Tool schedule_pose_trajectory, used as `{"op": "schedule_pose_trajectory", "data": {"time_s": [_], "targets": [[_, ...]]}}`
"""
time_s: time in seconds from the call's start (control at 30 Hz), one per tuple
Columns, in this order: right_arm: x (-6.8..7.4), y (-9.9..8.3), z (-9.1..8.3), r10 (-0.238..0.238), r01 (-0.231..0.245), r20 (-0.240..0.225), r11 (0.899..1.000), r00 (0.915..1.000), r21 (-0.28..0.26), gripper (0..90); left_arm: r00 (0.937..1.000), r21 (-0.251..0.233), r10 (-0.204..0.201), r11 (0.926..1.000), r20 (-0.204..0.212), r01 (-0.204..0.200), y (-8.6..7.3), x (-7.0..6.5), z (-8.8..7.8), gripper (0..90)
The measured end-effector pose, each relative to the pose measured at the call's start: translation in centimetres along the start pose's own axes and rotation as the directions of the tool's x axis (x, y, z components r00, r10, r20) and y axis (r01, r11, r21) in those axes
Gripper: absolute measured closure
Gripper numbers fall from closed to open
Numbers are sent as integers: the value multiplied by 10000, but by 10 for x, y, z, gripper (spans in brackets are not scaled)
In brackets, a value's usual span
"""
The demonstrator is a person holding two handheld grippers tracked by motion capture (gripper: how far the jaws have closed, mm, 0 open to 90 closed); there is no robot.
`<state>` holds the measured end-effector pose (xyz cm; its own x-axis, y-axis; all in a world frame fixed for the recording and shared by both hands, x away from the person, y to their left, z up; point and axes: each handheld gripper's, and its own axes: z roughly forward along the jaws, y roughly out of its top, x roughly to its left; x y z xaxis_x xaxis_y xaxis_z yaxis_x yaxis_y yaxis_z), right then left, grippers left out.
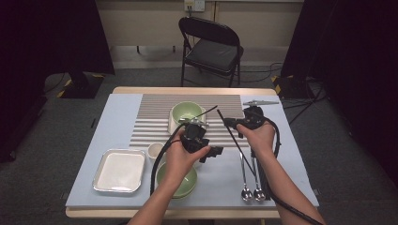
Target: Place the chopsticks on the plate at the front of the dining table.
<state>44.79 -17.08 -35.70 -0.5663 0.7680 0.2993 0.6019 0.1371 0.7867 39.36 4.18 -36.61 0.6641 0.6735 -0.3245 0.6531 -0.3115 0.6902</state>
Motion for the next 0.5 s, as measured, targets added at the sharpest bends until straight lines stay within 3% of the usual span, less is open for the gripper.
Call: {"op": "schedule_pose_trajectory", "data": {"time_s": [0.13, 0.5], "targets": [[3, 0, 3, 7, -7, -46, 10000, 10000, 5, 863, 9992, -45, -322, 9995, 229, 323, 0, -3, 3, 363], [8, 1, 8, 9, -9, -178, 10000, 9998, 21, 862, 9998, -160, -166, 9997, 54, 167, 1, -4, 7, 391]]}}
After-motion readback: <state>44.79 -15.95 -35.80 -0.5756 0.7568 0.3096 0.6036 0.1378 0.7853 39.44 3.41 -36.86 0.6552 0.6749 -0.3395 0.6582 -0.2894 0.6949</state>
